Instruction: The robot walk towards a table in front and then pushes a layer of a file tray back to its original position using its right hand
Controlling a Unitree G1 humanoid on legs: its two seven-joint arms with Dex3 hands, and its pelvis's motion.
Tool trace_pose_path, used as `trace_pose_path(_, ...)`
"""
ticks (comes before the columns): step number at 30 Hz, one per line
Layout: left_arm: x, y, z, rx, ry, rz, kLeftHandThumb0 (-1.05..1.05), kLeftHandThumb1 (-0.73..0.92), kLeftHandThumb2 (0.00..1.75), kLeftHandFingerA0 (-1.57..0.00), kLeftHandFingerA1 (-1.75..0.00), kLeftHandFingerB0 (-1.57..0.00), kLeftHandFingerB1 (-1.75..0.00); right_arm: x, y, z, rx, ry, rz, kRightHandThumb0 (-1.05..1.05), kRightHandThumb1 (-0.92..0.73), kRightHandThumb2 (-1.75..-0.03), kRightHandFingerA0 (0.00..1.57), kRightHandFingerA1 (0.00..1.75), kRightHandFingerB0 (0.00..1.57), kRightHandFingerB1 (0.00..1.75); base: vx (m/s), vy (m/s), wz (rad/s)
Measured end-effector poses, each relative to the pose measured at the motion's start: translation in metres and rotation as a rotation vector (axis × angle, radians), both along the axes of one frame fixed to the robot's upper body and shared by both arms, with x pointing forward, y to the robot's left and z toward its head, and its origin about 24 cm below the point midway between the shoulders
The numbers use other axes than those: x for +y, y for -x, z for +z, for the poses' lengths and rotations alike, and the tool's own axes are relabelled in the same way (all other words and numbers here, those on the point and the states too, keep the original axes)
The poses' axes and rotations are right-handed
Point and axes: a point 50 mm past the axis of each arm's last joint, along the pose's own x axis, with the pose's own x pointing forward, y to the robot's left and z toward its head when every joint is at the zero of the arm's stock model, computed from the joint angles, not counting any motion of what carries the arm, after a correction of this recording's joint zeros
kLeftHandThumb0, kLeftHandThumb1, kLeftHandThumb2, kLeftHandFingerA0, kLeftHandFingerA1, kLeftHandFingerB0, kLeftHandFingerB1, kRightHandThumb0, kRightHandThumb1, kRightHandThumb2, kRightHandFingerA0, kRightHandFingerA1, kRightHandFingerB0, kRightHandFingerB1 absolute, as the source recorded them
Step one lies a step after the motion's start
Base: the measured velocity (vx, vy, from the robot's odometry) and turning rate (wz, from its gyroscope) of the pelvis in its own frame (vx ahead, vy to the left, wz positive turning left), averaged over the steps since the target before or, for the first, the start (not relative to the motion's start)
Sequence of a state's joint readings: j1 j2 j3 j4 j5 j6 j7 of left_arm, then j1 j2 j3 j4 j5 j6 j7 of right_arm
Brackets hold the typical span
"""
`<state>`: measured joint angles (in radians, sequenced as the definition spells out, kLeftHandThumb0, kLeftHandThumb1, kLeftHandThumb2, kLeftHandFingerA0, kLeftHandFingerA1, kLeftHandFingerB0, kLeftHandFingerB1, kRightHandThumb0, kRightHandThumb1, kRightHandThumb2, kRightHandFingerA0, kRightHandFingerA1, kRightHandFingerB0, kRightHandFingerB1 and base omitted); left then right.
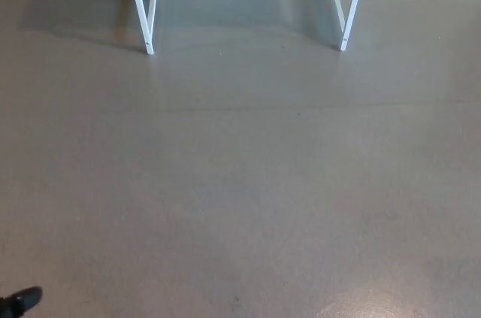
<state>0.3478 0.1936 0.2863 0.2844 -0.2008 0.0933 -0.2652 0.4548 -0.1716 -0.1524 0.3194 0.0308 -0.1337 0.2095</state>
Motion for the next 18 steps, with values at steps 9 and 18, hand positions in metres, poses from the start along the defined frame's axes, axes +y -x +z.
trace_pose_path(9, -0.002, 0.006, 0.001, 0.023, 0.066, 0.011, -0.06, 0.47, 0.94, -0.31, -0.61, -0.20, -0.53, 0.000, 0.005, 0.003, -0.025, -0.031, 0.009, -0.49, -0.42, -0.71, 0.66, 0.51, 0.49, 0.46, 0.00, 0.000, 0.00)
trace_pose_path(18, -0.005, 0.013, 0.000, 0.047, 0.078, 0.000, -0.06, 0.47, 0.94, -0.32, -0.60, -0.21, -0.54, -0.001, 0.017, 0.002, -0.006, -0.028, 0.018, -0.46, -0.43, -0.69, 0.64, 0.50, 0.47, 0.45, 0.01, 0.019, 0.08)
